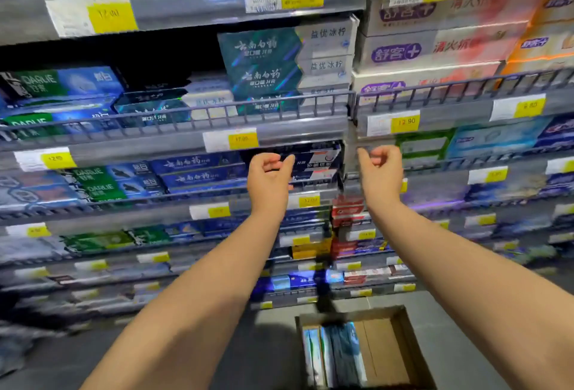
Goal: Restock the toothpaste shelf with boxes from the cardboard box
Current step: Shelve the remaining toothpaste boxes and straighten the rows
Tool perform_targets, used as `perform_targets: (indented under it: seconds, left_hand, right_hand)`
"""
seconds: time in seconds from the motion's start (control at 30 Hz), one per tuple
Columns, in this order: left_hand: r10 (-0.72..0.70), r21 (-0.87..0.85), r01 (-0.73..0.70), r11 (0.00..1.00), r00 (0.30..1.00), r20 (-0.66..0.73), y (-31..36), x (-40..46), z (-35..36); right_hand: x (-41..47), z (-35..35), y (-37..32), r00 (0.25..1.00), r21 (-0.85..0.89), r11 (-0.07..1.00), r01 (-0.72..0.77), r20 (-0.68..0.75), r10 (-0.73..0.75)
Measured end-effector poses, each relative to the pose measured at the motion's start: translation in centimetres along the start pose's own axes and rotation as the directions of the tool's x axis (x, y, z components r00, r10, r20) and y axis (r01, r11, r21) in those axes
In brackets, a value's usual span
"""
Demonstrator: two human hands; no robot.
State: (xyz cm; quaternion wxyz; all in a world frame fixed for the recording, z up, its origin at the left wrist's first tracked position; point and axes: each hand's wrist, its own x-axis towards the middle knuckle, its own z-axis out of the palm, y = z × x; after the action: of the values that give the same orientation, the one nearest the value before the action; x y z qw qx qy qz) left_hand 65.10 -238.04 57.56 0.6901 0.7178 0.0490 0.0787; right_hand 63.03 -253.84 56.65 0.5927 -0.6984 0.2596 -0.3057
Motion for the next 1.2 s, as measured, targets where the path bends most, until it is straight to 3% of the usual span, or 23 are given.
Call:
perform_targets:
  seconds: [0.17, 0.33, 0.5, 0.63, 0.77, 0.93, 1.07, 1.2]
  left_hand:
    - [-0.294, 0.081, 0.291, 0.953, 0.955, 0.028, -9.8, -6.9, 4.2]
    - [-0.539, 0.165, 0.535, 0.829, 0.842, -0.021, -21.2, -14.5, 6.4]
    - [-0.656, 0.291, 0.637, 0.714, 0.754, -0.042, -32.0, -19.3, 6.8]
    - [-0.746, 0.369, 0.679, 0.635, 0.663, 0.064, -43.3, -21.2, 7.4]
    - [-0.789, 0.400, 0.713, 0.576, 0.613, 0.046, -54.9, -22.0, 7.8]
    - [-0.771, 0.685, 0.505, 0.525, 0.623, 0.132, -68.7, -22.1, 9.3]
    - [-0.792, 0.784, 0.377, 0.493, 0.567, 0.225, -75.2, -21.6, 11.1]
    - [-0.728, 0.863, 0.208, 0.461, 0.644, 0.234, -80.6, -21.4, 11.7]
  right_hand:
    - [-2.8, -5.5, 11.7, 0.948, -0.233, 0.956, -0.179, 0.218, 0.231]
    - [-5.8, -11.1, 23.1, 0.795, -0.468, 0.833, -0.294, 0.364, 0.485]
    - [-8.7, -13.7, 33.8, 0.659, -0.639, 0.681, -0.357, 0.345, 0.669]
    - [-10.8, -14.0, 45.6, 0.609, -0.710, 0.619, -0.337, 0.337, 0.718]
    - [-12.2, -13.4, 57.2, 0.595, -0.746, 0.589, -0.311, 0.331, 0.733]
    - [-13.0, -10.9, 71.5, 0.573, -0.785, 0.553, -0.278, 0.327, 0.752]
    - [-12.6, -9.0, 79.9, 0.503, -0.757, 0.556, -0.343, 0.352, 0.789]
    - [-13.5, -7.2, 84.1, 0.438, -0.728, 0.568, -0.384, 0.398, 0.806]
